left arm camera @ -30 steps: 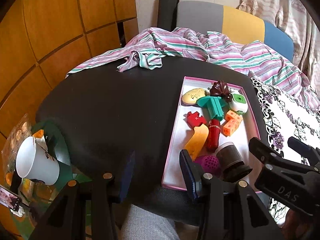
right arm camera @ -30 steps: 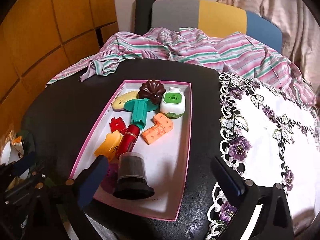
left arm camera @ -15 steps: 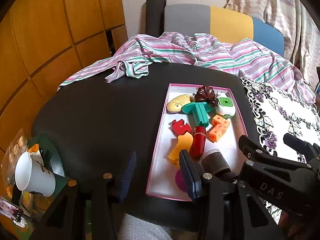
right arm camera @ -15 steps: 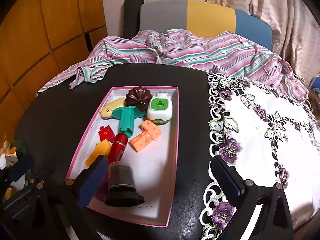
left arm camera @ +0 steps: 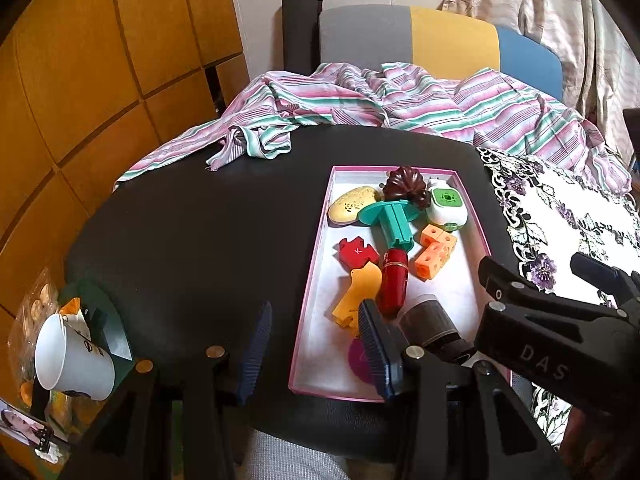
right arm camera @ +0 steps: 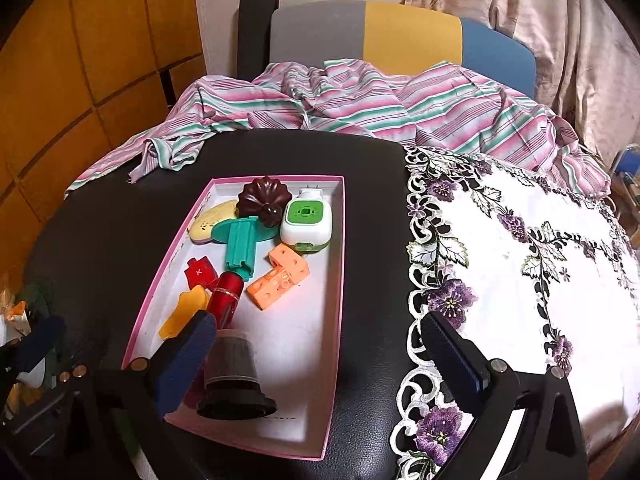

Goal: Organize rigid objects

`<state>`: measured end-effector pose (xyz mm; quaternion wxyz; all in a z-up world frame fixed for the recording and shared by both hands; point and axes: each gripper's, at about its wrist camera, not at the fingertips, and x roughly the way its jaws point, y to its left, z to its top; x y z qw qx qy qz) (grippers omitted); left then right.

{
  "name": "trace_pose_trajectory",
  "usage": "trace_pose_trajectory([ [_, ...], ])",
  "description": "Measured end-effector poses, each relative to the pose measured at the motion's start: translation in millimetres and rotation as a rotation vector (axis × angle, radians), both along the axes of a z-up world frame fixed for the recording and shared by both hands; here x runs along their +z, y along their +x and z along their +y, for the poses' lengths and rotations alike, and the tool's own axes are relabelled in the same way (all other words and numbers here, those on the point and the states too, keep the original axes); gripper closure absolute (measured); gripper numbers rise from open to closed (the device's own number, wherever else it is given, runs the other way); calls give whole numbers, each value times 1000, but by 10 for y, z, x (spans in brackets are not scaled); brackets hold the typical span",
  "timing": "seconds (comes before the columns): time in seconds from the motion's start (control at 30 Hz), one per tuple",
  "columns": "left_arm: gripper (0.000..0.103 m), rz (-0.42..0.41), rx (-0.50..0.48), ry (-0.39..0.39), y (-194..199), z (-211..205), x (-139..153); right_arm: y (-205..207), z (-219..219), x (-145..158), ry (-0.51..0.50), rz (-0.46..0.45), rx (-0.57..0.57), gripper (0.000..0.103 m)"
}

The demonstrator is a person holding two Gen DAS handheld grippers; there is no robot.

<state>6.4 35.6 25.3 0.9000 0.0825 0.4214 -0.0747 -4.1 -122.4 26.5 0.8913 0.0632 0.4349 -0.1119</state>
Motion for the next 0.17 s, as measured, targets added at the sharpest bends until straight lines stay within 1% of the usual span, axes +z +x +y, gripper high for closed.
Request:
trace_pose_trajectory([
  [0.17,58,-27,4,18,-27,-16,16,-3,-36,-7,4,2,-7,0],
])
